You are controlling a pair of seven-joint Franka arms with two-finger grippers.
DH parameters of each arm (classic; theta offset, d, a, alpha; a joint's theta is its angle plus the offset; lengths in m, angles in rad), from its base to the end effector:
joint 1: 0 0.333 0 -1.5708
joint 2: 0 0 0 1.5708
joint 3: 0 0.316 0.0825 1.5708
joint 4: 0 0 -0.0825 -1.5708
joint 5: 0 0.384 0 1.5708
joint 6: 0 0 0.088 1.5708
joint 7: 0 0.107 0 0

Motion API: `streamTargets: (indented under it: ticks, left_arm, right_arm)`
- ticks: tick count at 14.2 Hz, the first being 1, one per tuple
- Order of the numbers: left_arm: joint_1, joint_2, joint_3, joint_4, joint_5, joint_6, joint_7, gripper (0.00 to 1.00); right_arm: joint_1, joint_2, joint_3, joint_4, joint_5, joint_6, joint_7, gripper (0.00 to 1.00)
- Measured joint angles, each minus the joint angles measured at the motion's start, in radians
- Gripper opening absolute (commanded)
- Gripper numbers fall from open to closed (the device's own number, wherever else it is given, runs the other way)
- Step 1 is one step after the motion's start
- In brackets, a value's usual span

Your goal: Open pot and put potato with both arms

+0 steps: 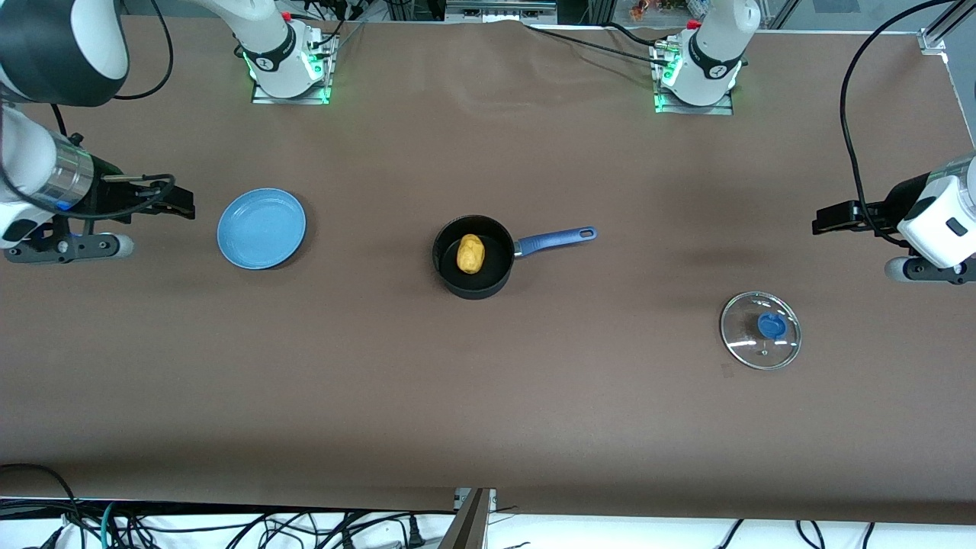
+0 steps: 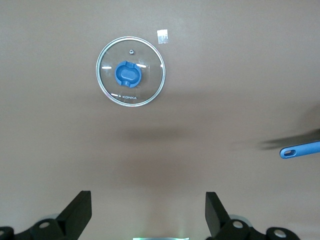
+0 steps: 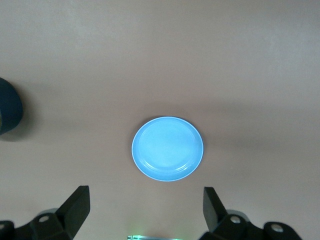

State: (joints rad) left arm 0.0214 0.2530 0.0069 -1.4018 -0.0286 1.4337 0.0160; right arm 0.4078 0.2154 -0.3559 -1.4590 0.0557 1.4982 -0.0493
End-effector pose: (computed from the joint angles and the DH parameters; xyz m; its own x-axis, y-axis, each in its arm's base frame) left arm 0.6108 0.0134 0.5446 0.9757 0.0079 -0.2188 0.0149 -0.9994 0.0303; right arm 0.6012 0.0586 0.5527 0.9816 0.0997 -0.1628 0.1029 -0.9946 0.0111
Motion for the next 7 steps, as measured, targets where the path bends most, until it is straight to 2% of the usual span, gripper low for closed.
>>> streamTargets:
  ticks: [5, 7]
  left_arm:
    - [0.0, 0.0, 0.0, 0.0, 0.0, 0.0, 0.0, 1.0]
    - [0.0, 0.0, 0.0, 0.0, 0.0, 0.0, 0.0, 1.0]
  right_arm:
    - [-0.411, -0.129, 0.324, -0.165, -0.02, 0.116, -0.006, 1.0]
    - [-0.491, -0.164, 0.379, -0.179, -0.023, 0.118, -0.008, 1.0]
